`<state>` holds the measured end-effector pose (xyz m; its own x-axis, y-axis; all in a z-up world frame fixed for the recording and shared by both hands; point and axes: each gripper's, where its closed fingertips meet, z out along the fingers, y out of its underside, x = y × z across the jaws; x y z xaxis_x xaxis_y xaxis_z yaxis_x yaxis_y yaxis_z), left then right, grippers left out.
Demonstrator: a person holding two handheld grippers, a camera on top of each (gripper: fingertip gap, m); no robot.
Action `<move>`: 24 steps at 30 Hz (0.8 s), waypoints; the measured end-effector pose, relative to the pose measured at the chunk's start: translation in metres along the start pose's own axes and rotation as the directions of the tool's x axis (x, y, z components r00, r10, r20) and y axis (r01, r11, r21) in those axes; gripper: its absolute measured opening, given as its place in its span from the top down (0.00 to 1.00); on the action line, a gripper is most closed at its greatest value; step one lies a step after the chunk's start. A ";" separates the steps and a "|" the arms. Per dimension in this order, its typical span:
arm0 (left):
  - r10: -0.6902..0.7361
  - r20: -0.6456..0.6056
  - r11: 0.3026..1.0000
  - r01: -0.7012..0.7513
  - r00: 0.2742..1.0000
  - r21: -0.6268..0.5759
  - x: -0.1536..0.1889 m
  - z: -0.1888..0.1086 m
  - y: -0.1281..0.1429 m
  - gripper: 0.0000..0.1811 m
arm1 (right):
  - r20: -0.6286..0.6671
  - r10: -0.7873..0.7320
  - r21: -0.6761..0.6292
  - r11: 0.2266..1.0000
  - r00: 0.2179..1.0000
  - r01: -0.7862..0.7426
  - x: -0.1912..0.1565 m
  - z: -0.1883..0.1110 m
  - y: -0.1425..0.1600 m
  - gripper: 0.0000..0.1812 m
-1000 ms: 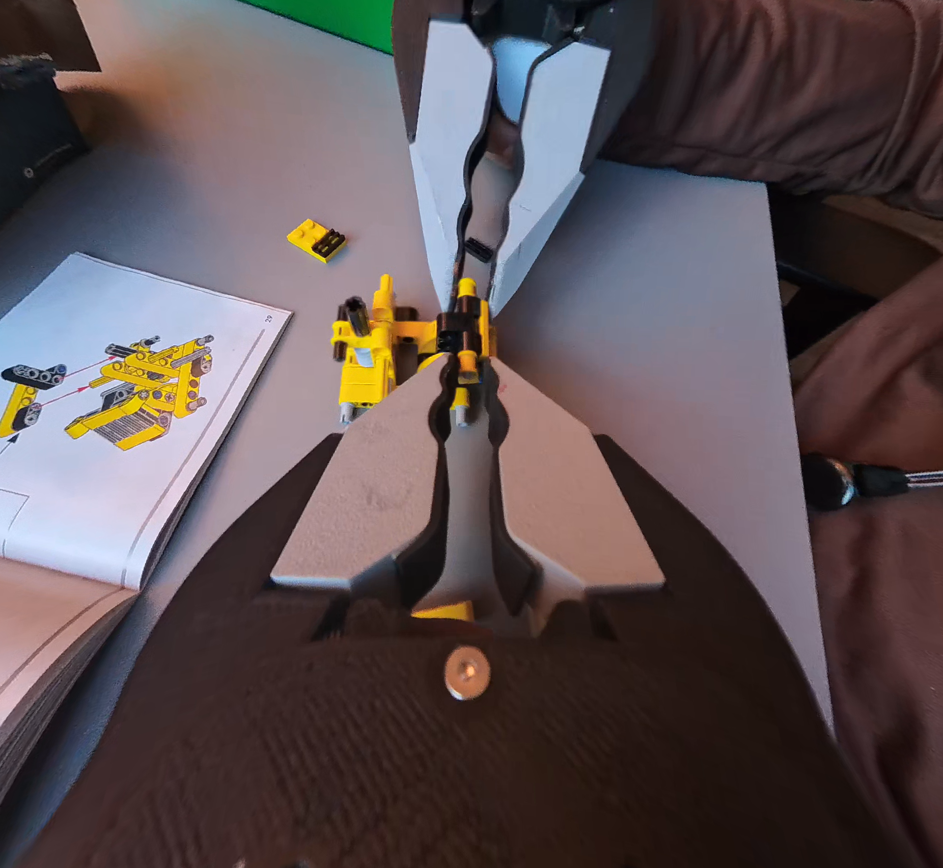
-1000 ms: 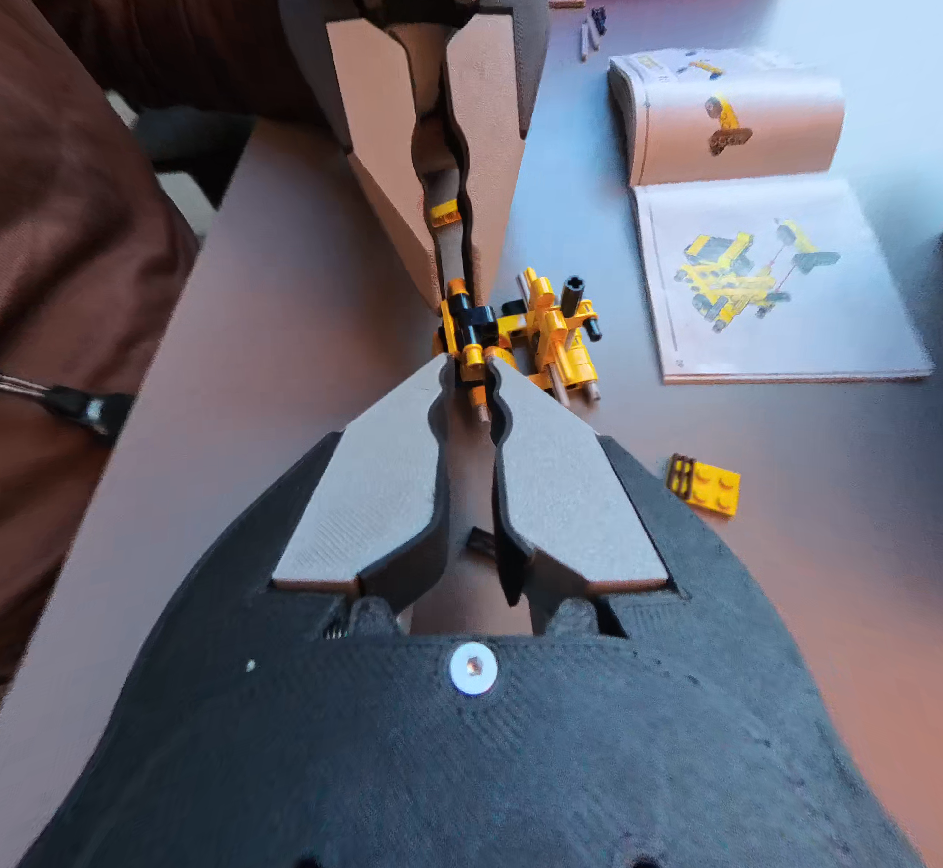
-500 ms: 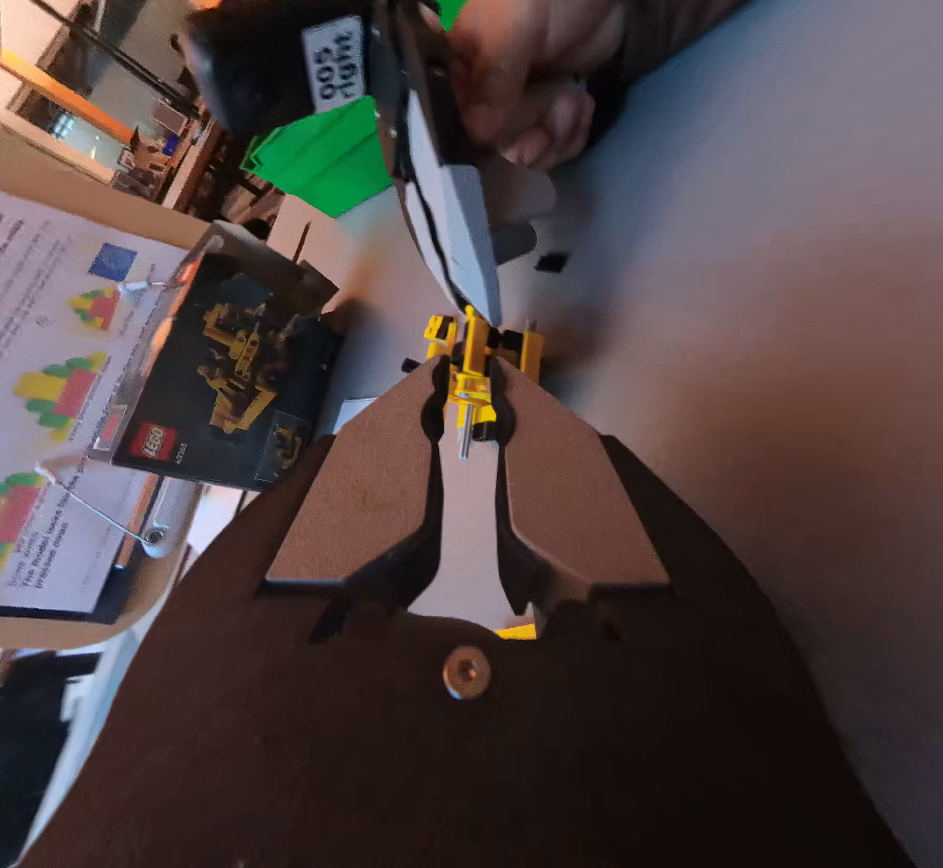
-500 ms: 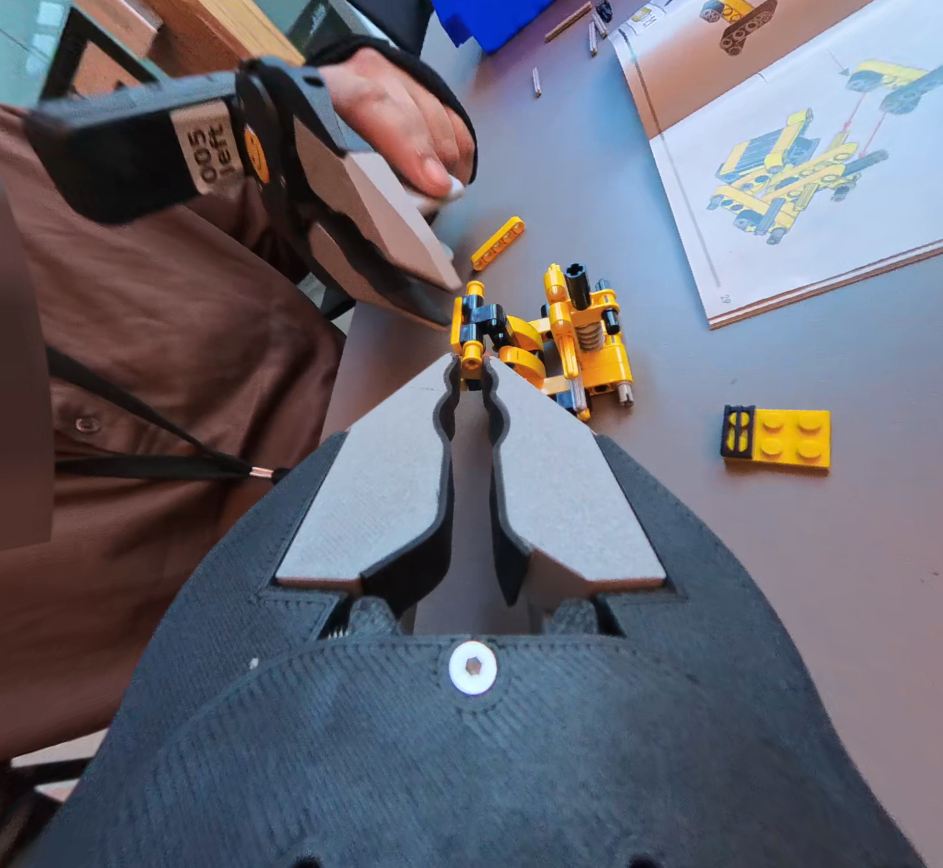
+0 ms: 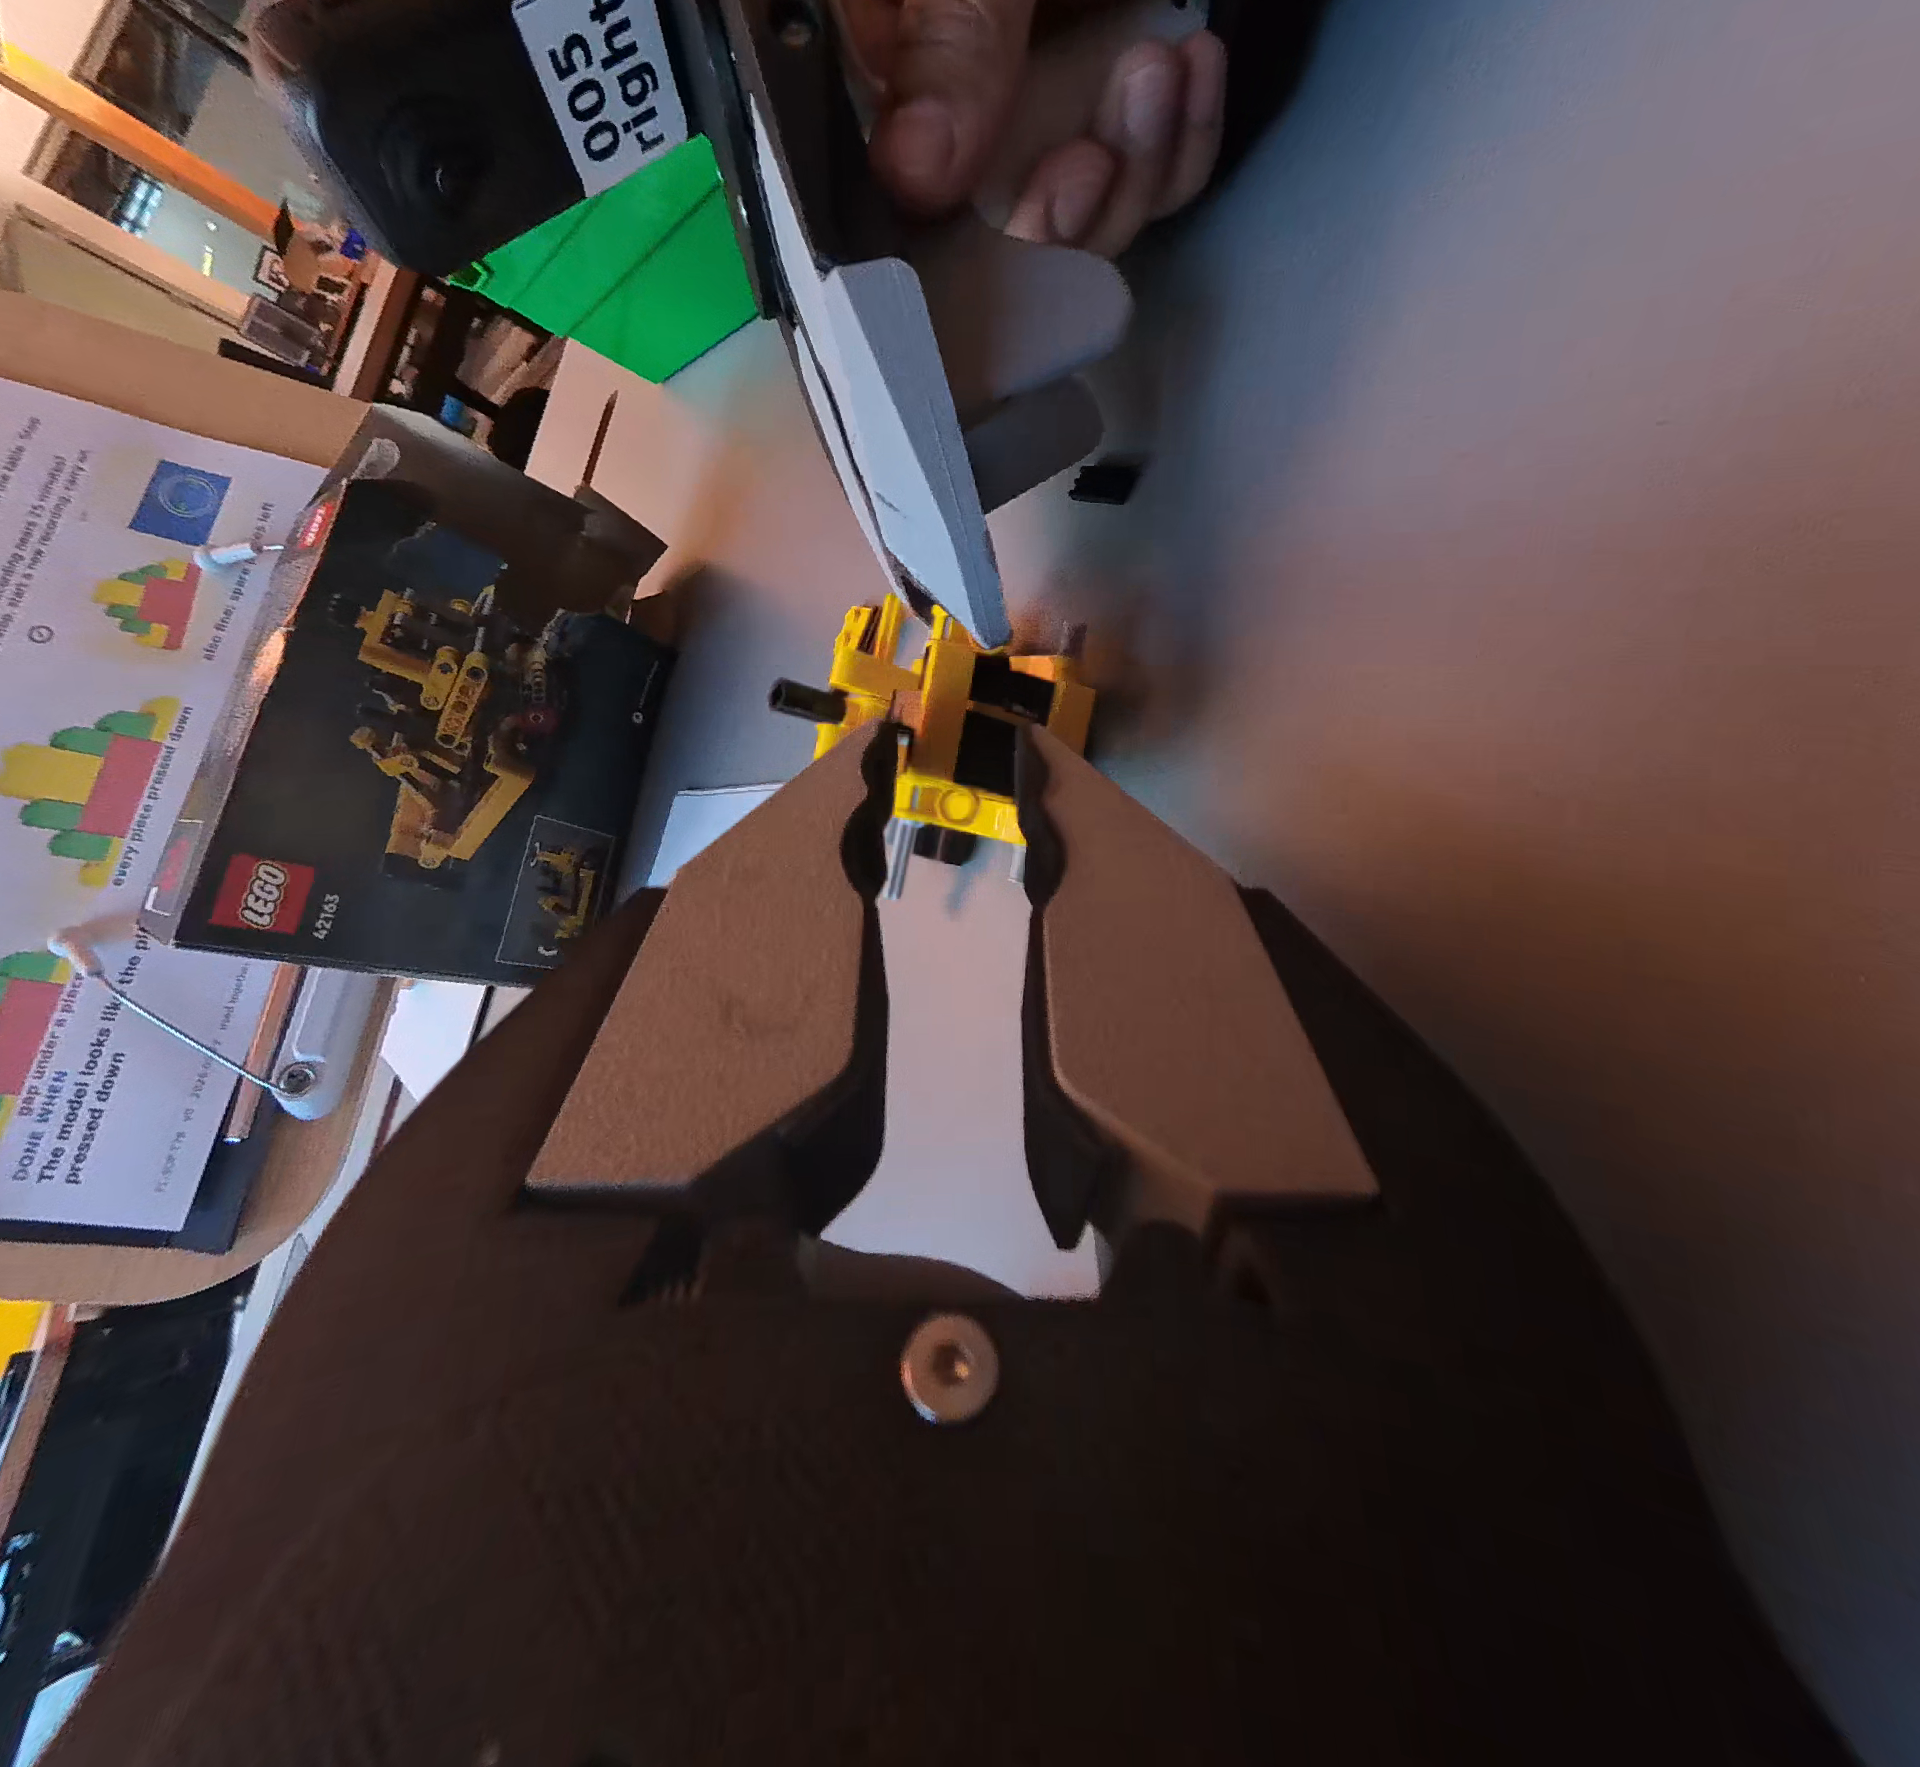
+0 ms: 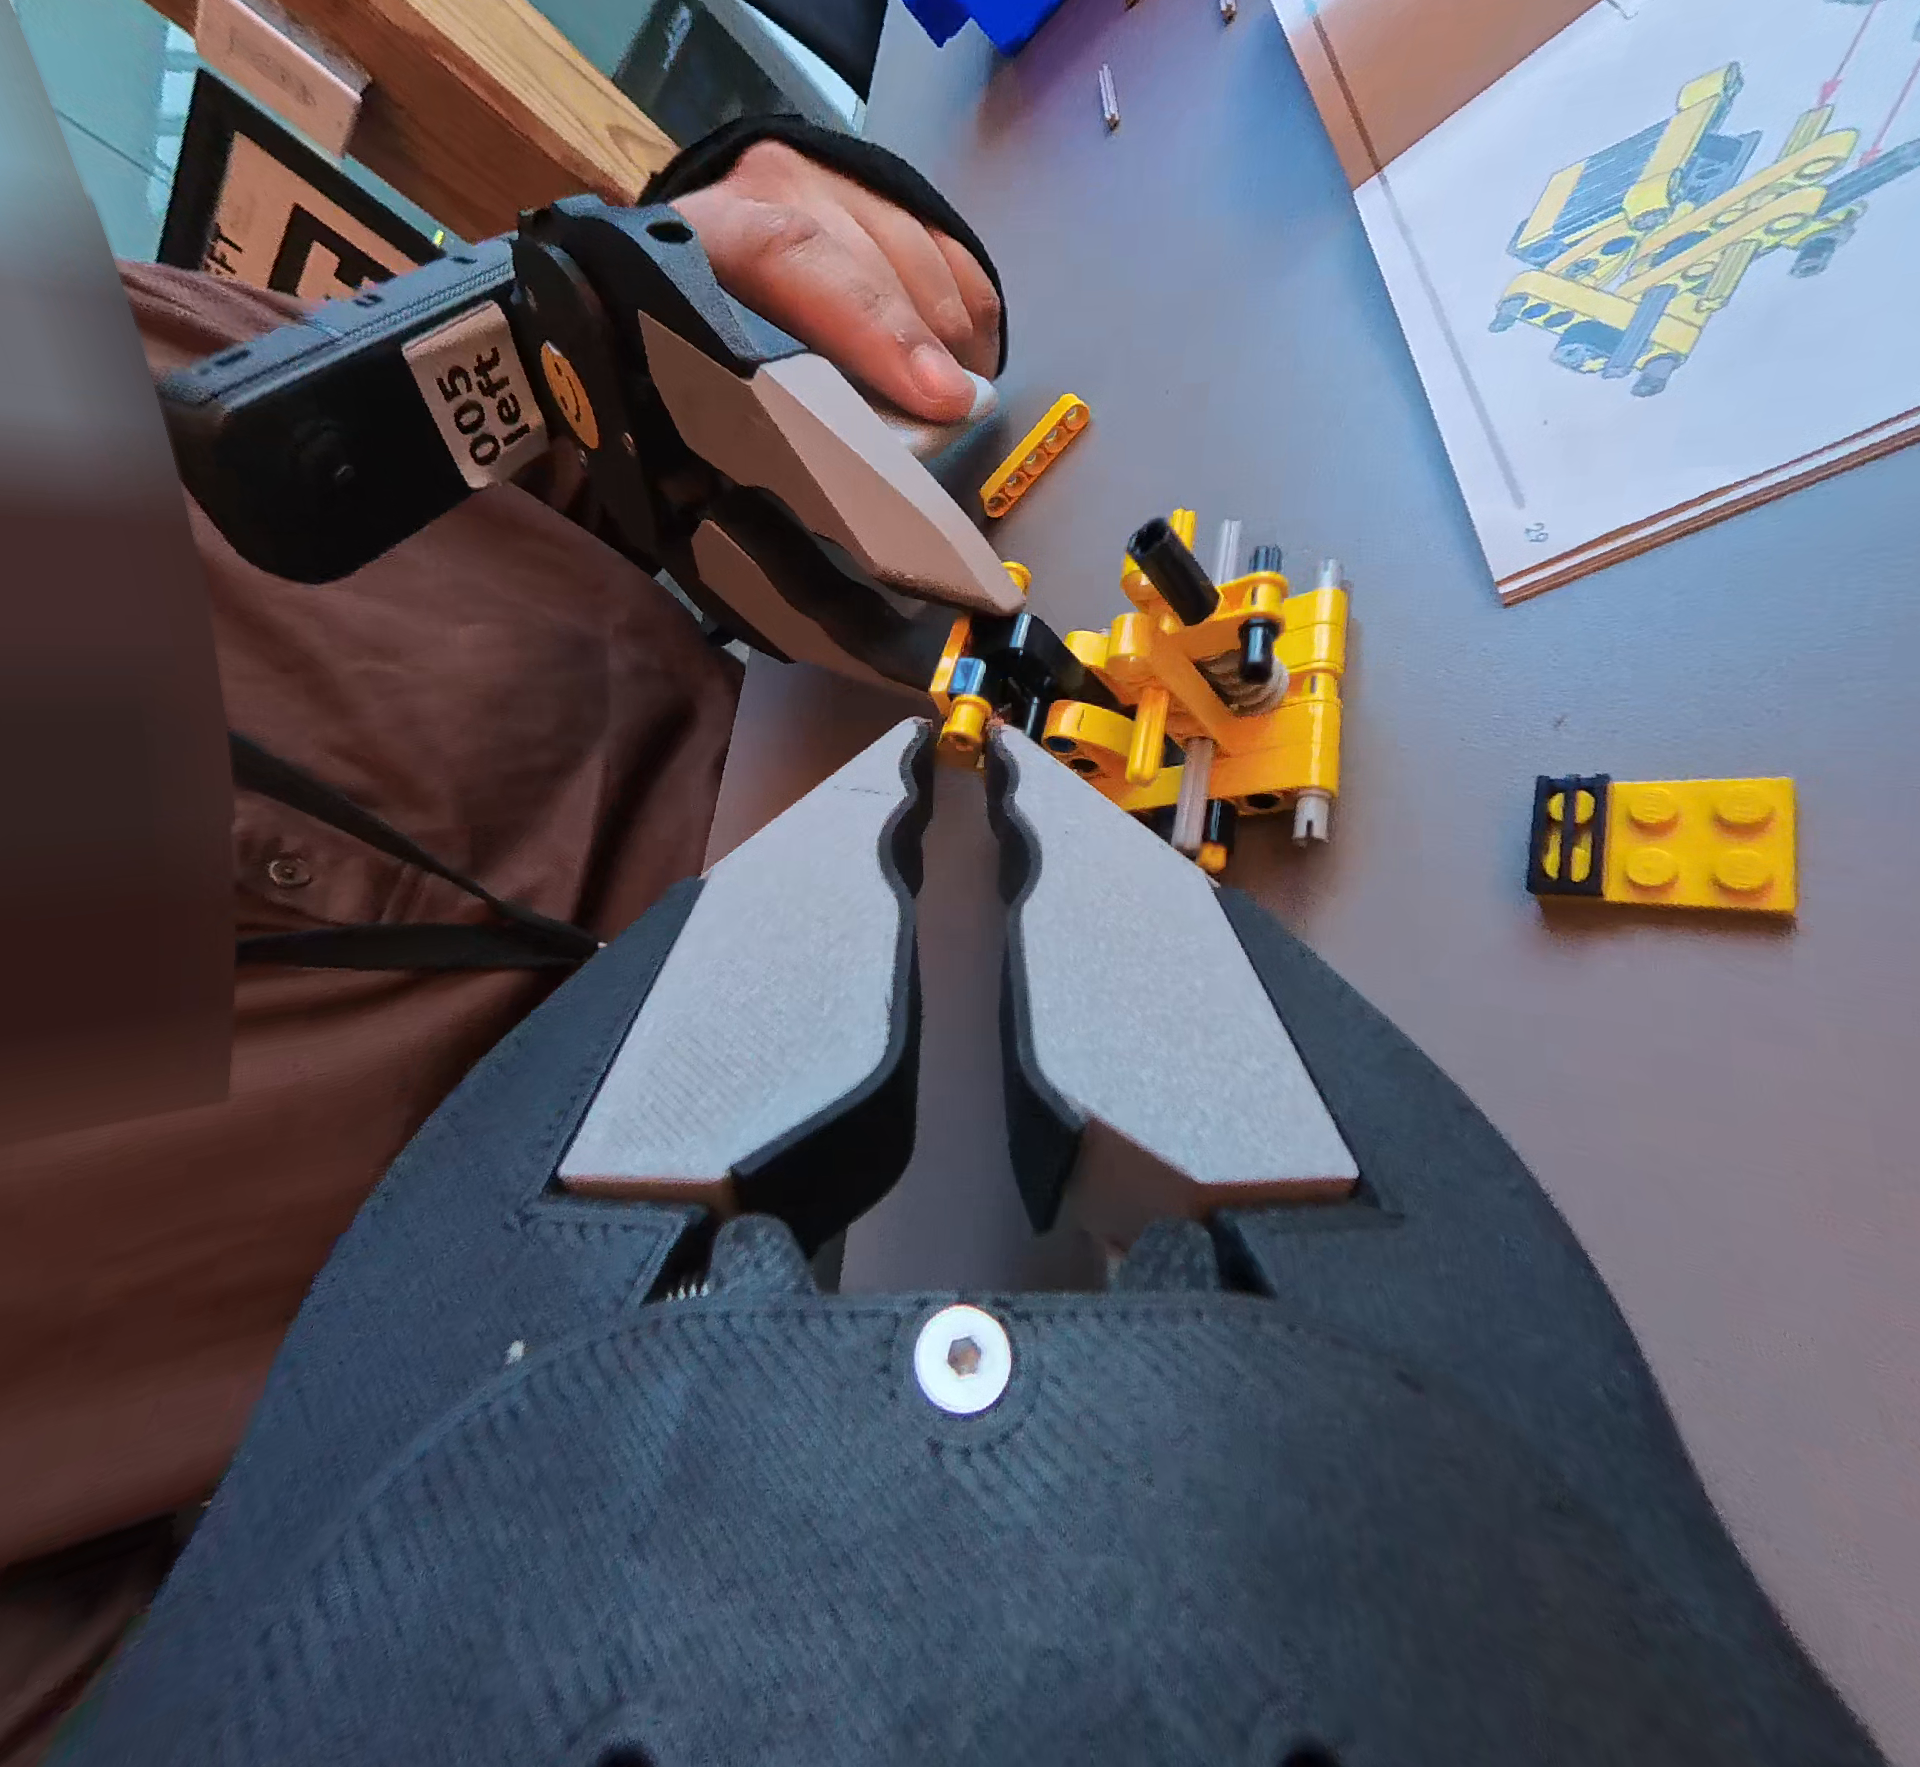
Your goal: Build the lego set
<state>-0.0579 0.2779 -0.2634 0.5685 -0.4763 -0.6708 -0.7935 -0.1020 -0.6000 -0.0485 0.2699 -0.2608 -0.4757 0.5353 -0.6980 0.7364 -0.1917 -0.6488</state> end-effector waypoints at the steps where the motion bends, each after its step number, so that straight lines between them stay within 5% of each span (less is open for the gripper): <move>1: 0.005 0.004 1.000 -0.005 1.000 -0.002 0.000 0.001 0.001 0.89 | 0.001 0.005 -0.003 1.000 1.000 -0.005 0.000 0.000 0.001 0.97; 18: -0.149 -0.014 0.989 0.149 0.989 0.004 -0.011 -0.002 0.005 0.92 | -0.005 -0.015 0.002 1.000 1.000 0.015 0.000 0.000 -0.002 0.94; 24: -0.198 -0.022 0.980 0.198 0.980 0.002 -0.013 -0.003 0.006 0.92 | -0.144 -0.128 -0.108 0.988 0.981 0.113 0.014 -0.008 0.010 0.87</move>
<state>-0.0708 0.2810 -0.2573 0.7091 -0.4662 -0.5290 -0.6649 -0.1925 -0.7217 -0.0436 0.2818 -0.2745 -0.4915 0.6684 -0.5583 0.7255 -0.0404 -0.6870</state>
